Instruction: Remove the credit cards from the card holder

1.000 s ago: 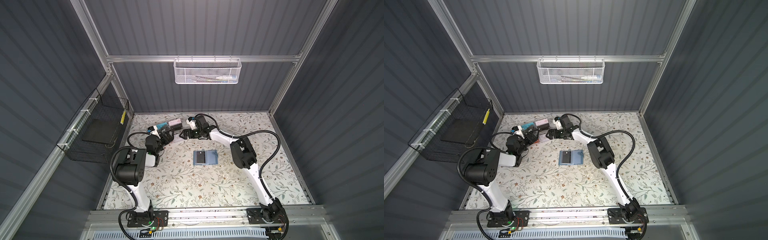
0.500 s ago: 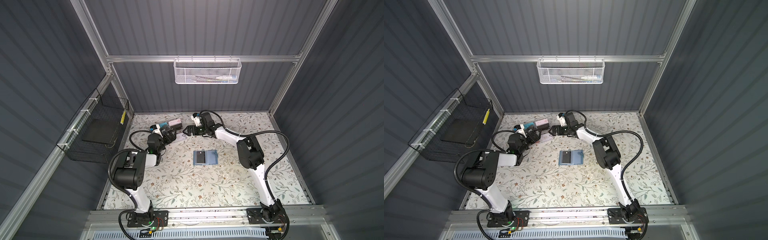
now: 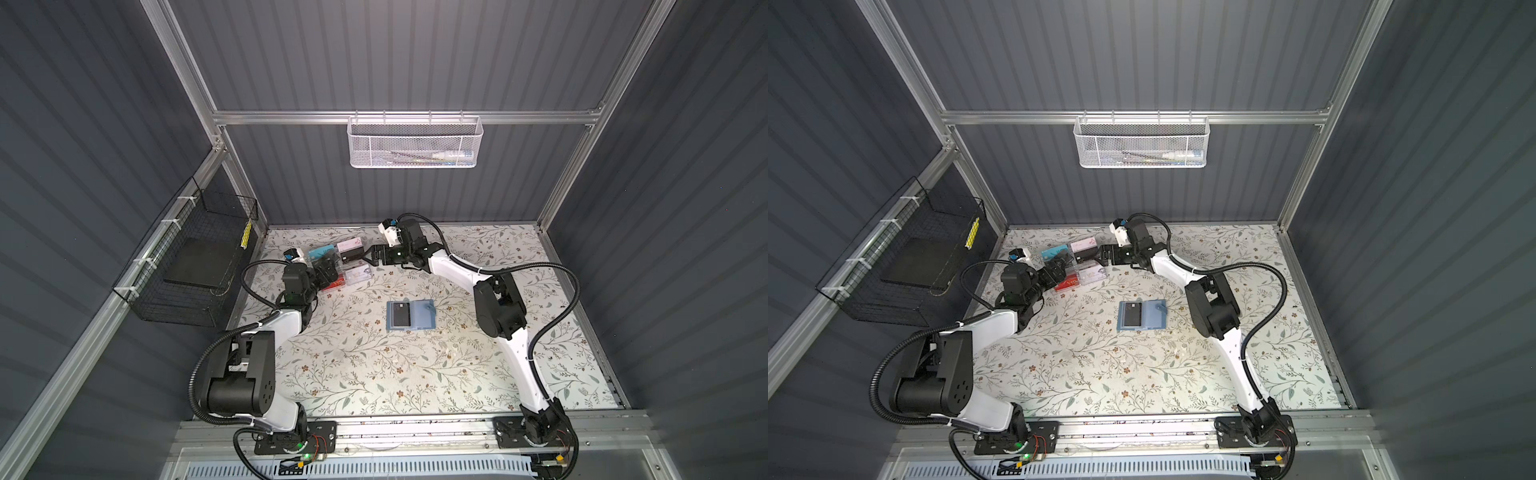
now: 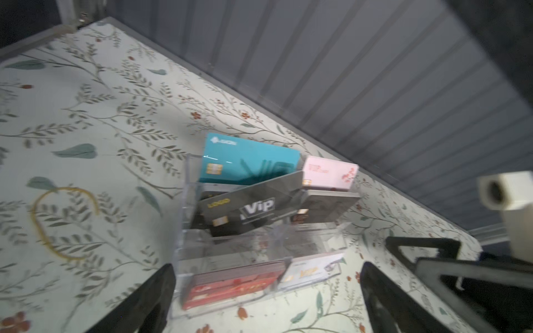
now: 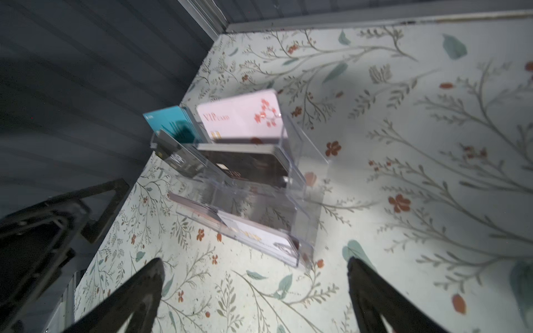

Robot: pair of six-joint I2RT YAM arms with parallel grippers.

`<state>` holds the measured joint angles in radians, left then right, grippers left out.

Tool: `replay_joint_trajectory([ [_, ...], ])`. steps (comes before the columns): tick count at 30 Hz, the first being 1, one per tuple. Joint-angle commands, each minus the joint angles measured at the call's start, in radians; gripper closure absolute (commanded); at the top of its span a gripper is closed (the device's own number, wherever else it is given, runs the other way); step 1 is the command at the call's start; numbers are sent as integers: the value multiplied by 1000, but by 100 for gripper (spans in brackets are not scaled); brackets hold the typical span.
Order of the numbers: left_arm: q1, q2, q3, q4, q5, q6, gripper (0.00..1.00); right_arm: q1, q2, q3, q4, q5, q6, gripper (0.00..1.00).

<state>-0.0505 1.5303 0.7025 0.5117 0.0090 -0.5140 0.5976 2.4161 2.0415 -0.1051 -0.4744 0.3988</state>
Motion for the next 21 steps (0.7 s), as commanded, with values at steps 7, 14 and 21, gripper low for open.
replay_joint_trajectory([
  [7,41,115,45,109,39,41,0,24,82,131,-49,11,-24,1],
  [14,45,205,78,232,125,52,0,23,139,204,-74,2,-25,1],
  [21,44,290,102,291,160,49,0,10,158,209,-52,-25,9,1],
])
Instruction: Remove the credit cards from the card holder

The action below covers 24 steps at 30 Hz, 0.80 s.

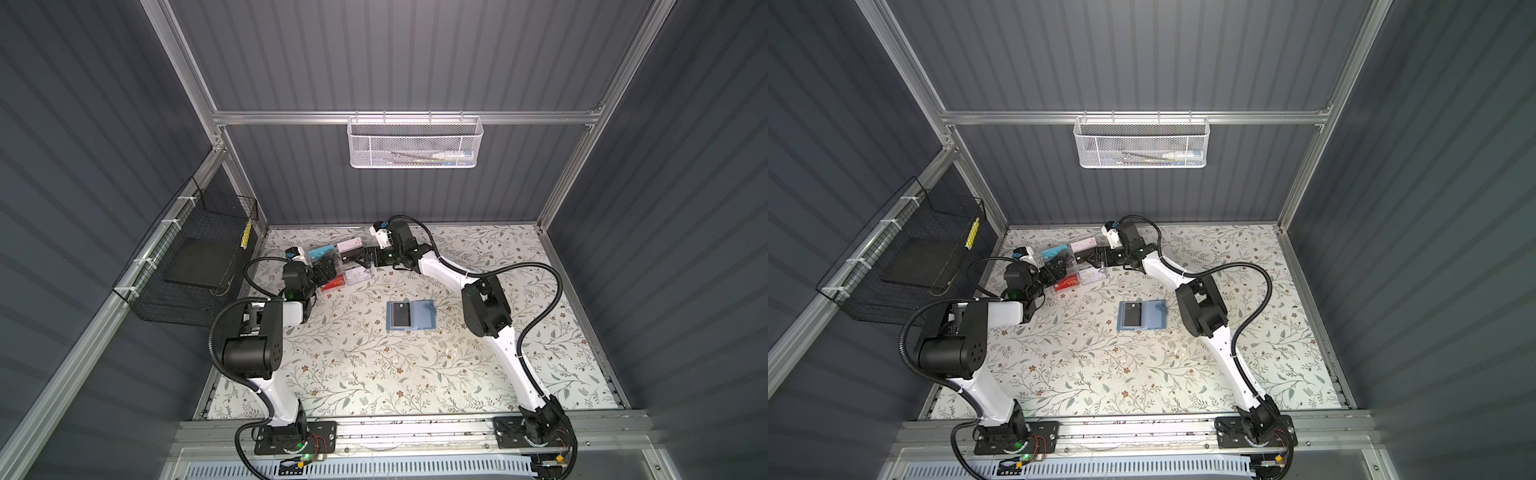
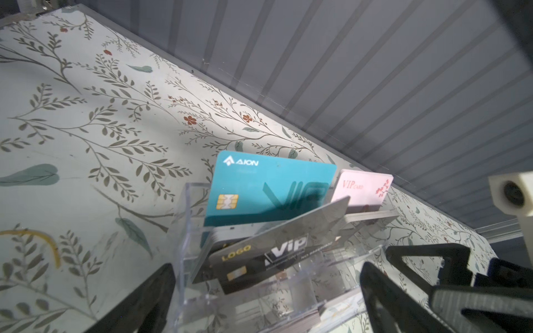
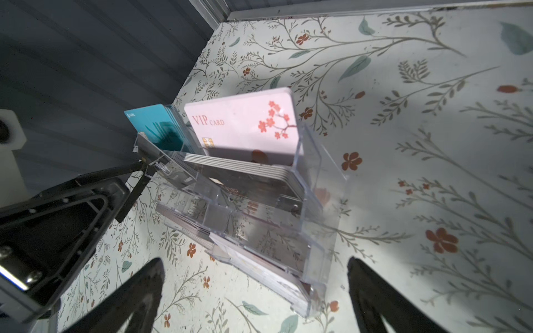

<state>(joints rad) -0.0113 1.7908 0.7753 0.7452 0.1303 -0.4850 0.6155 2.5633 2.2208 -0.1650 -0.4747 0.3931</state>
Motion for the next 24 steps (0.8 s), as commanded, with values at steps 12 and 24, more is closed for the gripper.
replay_joint_trajectory([
  [12,-59,100,58,126,63,3,0,-24,7,13,14,-39,16,1],
  [24,-151,178,130,133,53,-1,0,-53,-92,-171,85,-33,15,1],
])
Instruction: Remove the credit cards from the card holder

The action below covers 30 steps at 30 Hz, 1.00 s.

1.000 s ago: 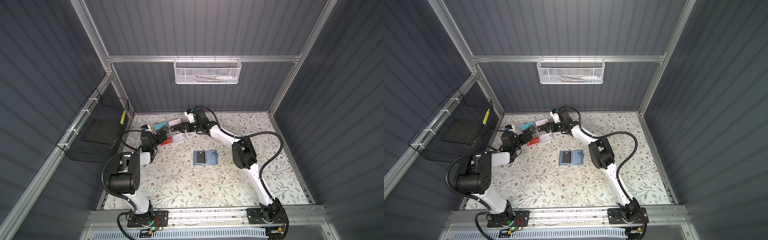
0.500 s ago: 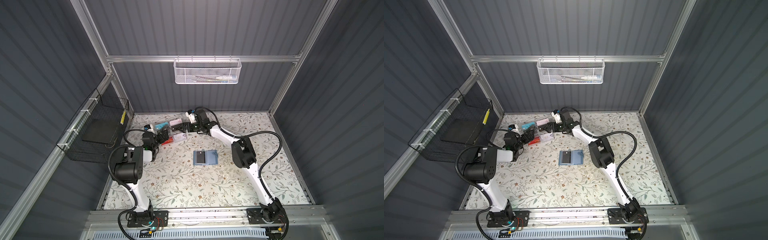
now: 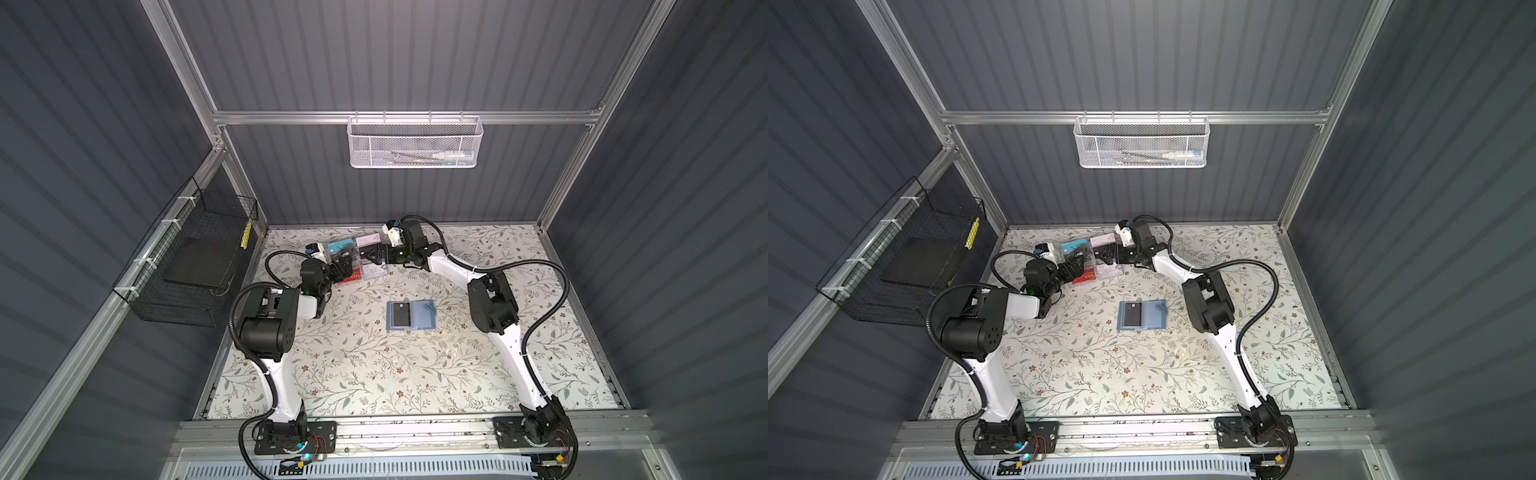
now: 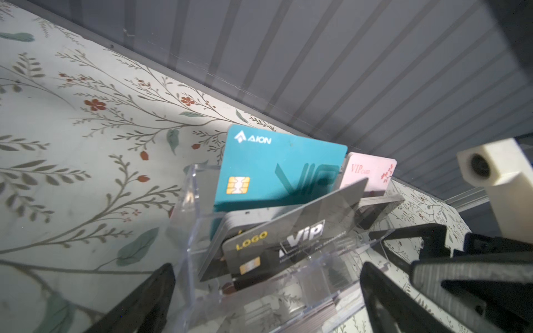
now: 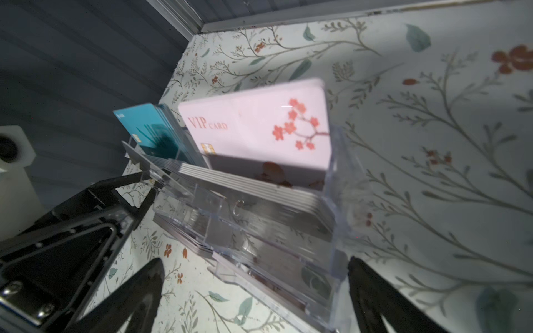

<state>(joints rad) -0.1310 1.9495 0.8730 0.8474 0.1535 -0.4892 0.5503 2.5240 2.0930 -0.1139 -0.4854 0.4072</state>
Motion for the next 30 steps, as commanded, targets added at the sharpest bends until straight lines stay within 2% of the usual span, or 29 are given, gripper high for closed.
replay_joint_trajectory([
  [1,-38,23,35,33,26,3,0,11,-65,-67,45,-22,3,1],
  [15,-123,2,-49,101,20,-41,0,3,-235,-419,222,7,67,1],
  [30,-206,-106,-177,166,-7,-102,0,1,-425,-627,197,138,-2,1],
])
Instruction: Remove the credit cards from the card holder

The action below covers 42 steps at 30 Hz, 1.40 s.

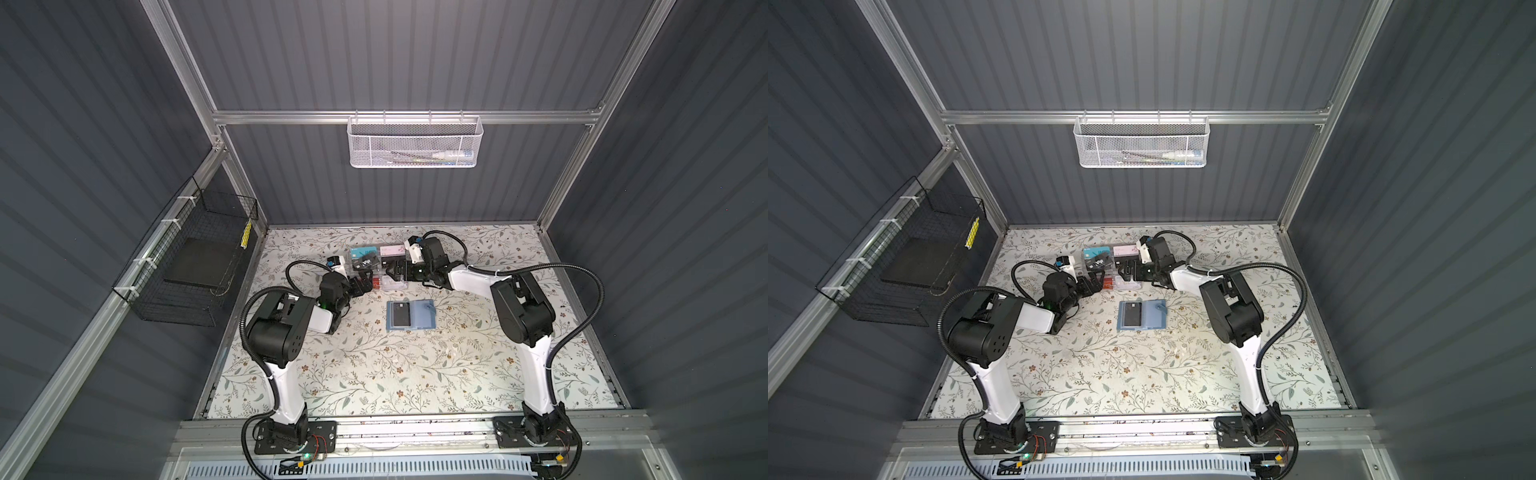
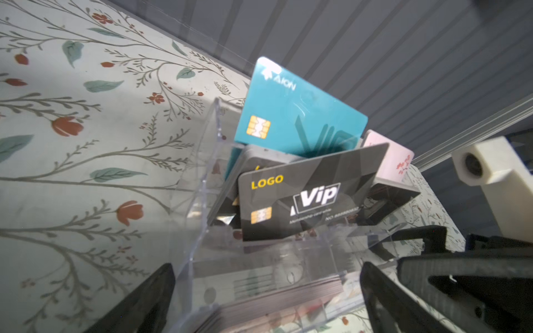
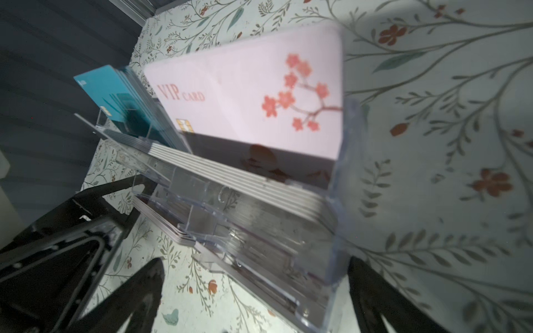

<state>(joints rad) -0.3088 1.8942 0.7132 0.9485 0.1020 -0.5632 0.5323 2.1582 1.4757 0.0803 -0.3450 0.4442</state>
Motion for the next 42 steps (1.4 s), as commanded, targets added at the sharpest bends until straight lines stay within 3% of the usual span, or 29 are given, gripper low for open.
replay_joint_trajectory([
  [1,-29,-60,-23,62,44,-31,0,18,-72,-15,-10,44,-45,1],
  [8,-25,-192,-81,-20,6,7,0,21,-174,-72,-49,148,-46,1],
  [13,-15,-329,-118,-134,-52,31,0,49,-212,-64,-49,137,-44,1],
  [18,-6,-431,-145,-232,-70,58,0,85,-163,27,-49,99,-16,1],
  [23,31,-513,-215,-248,-47,1,0,117,-95,127,-61,83,8,1],
  [30,65,-550,-301,-215,-15,-93,0,133,5,256,-94,79,30,1],
  [42,103,-578,-341,-216,5,-107,0,146,80,341,-130,88,38,1],
])
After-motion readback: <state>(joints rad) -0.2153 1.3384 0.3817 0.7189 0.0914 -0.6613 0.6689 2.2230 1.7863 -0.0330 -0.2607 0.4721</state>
